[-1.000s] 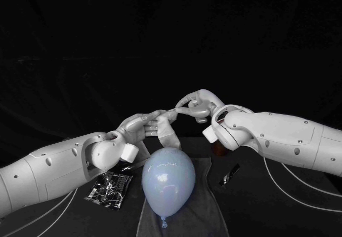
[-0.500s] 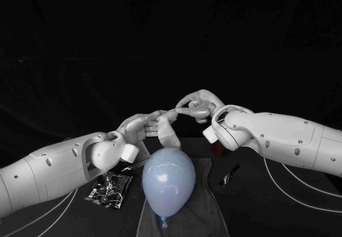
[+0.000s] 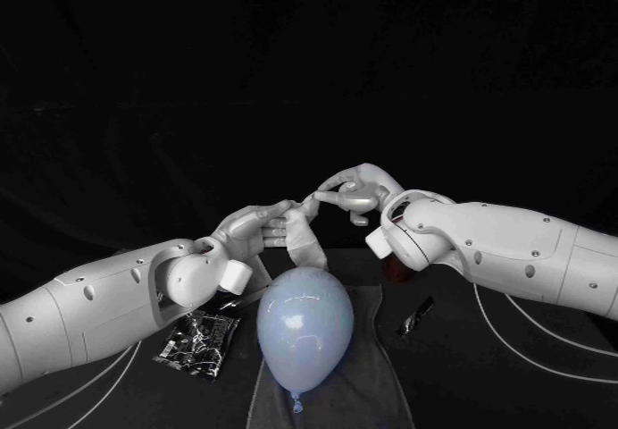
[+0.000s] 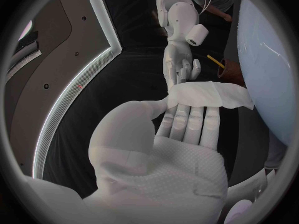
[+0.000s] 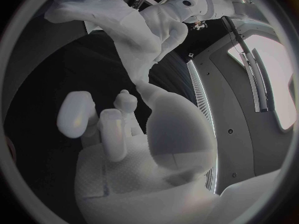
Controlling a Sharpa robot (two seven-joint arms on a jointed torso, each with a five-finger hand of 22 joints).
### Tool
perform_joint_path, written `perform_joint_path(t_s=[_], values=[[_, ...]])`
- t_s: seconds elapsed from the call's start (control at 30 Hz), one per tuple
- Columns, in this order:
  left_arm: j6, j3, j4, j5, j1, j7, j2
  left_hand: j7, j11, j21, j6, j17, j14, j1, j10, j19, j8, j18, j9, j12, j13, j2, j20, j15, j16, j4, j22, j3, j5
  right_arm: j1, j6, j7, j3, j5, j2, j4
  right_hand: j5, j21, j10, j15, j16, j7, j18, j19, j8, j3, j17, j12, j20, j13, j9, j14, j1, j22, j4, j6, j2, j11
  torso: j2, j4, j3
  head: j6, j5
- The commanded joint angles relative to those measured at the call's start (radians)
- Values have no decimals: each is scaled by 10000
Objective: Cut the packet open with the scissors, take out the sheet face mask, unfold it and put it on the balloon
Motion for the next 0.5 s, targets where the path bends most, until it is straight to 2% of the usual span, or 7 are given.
perform_joint_path(t_s=[0.03,0.33,0.5], values=[[35,10,50,-26,9,173,-6,-34,6,9,-23,18,-15,79,87,34,48,210,10,-4,13,-8,1,-31,9,-24,0,37,37,-2,282,-547,-11,39,107,-223,53,-25,-56,64,-8,8,177,-44,-59,-154,1075,50,42,-12,-44,469,-131,1340,144,-33,35,17,-6,4,0,13,-5],[120,11,119,32,9,198,-10,-54,-7,9,-14,22,-5,104,101,37,58,210,15,-3,14,0,0,-39,13,-65,0,75,39,-19,78,-1200,-46,-226,439,-767,95,115,14,52,49,-19,184,20,-35,-210,1143,253,94,31,-71,497,-35,1382,257,127,165,-6,3,16,-6,20,-19],[-56,12,118,154,9,242,-23,-36,-4,4,11,28,15,7,129,36,71,208,20,-1,15,28,1,-44,20,-14,-2,89,37,-69,-375,-1110,-57,-440,441,-938,89,293,123,21,102,-53,177,109,-20,-192,1212,442,110,76,-102,537,185,1430,230,259,232,-44,3,15,-4,-16,12]])
